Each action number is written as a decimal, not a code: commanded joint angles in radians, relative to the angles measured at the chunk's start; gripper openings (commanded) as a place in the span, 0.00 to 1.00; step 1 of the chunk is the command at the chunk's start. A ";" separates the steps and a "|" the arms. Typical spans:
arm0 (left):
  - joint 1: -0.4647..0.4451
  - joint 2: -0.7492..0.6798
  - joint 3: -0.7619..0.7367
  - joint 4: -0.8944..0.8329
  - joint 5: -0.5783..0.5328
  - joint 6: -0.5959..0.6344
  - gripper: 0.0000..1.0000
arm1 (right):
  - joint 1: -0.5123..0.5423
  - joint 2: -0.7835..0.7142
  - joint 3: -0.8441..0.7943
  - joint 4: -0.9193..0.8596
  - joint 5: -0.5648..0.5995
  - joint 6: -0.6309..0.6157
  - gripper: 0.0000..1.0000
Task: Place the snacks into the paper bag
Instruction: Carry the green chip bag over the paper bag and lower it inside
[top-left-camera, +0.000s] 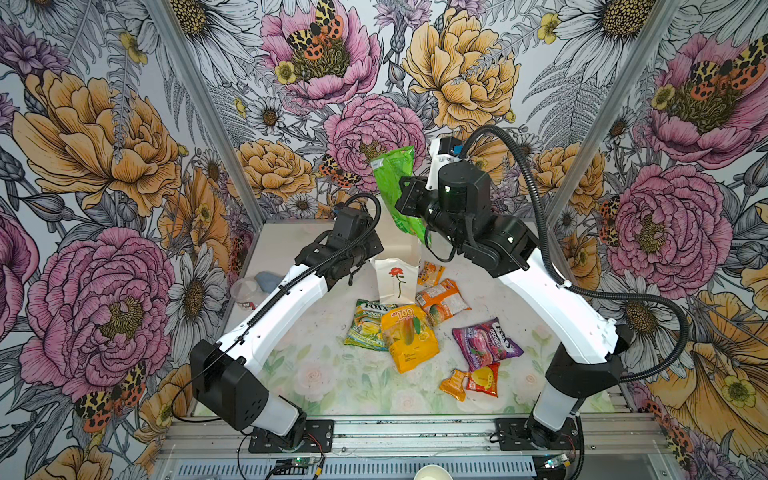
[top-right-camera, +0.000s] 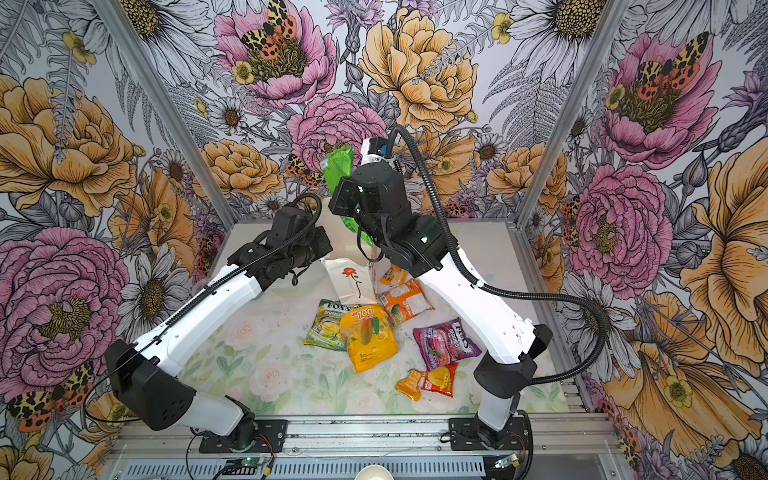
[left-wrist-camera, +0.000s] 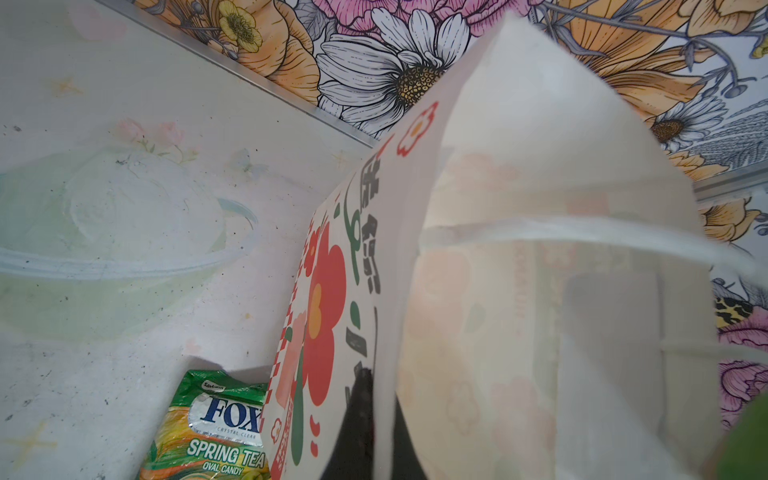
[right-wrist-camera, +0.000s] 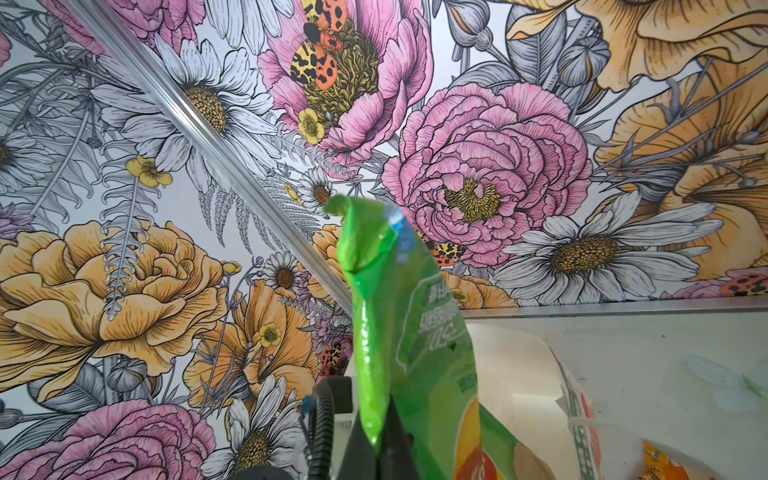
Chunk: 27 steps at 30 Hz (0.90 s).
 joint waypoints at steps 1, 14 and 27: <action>-0.017 -0.050 -0.031 0.064 0.023 -0.068 0.00 | 0.003 -0.017 -0.076 0.066 0.059 0.048 0.00; -0.118 -0.108 -0.082 0.125 0.018 -0.163 0.00 | -0.009 -0.086 -0.372 0.382 0.112 0.060 0.00; -0.080 -0.115 -0.075 0.086 -0.120 -0.117 0.00 | 0.020 -0.288 -0.713 0.505 0.098 0.022 0.00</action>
